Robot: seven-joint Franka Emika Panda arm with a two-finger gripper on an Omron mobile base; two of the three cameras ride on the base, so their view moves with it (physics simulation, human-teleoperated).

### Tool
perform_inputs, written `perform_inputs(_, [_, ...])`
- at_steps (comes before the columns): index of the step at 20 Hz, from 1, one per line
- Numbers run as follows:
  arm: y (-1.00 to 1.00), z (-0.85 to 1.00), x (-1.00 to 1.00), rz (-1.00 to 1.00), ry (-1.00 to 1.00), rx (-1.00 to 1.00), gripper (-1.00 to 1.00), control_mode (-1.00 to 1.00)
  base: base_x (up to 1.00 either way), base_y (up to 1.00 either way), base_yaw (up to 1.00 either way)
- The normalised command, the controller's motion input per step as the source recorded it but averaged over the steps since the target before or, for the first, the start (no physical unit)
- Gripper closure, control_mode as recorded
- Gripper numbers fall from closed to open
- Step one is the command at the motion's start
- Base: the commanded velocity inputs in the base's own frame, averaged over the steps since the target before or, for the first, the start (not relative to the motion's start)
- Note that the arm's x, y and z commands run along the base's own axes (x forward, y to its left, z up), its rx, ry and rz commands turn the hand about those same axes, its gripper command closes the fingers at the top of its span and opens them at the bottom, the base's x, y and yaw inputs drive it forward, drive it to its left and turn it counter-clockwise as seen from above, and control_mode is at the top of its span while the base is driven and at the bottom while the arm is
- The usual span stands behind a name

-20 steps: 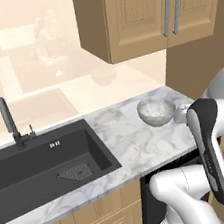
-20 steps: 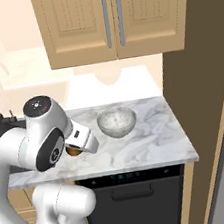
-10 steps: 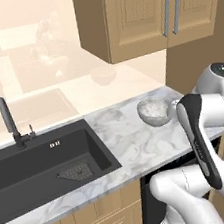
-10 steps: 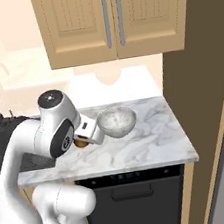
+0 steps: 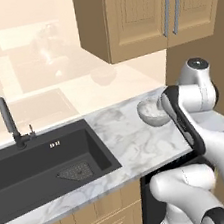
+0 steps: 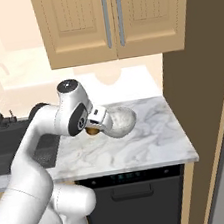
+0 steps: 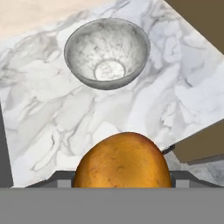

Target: Take the mango, mushroom, and squash from the freezer and place them in the bowl on the counter.

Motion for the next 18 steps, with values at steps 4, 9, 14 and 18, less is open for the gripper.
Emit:
perform_inputs(4, [-0.14,-0.27,0.84,0.0,0.08,0.0,1.0,-1.0,0.0,0.0,0.0])
perform_inputs(9, [-0.17,-0.48,0.75,0.0,0.05,0.0,1.0,-1.0,0.0,0.0,0.0])
perform_inputs(14, [-0.2,-0.49,0.73,0.0,0.01,0.0,1.0,-1.0,0.0,0.0,0.0])
perform_inputs(18, [-0.2,-0.33,0.8,0.0,0.04,0.0,1.0,-1.0,0.0,0.0,0.0])
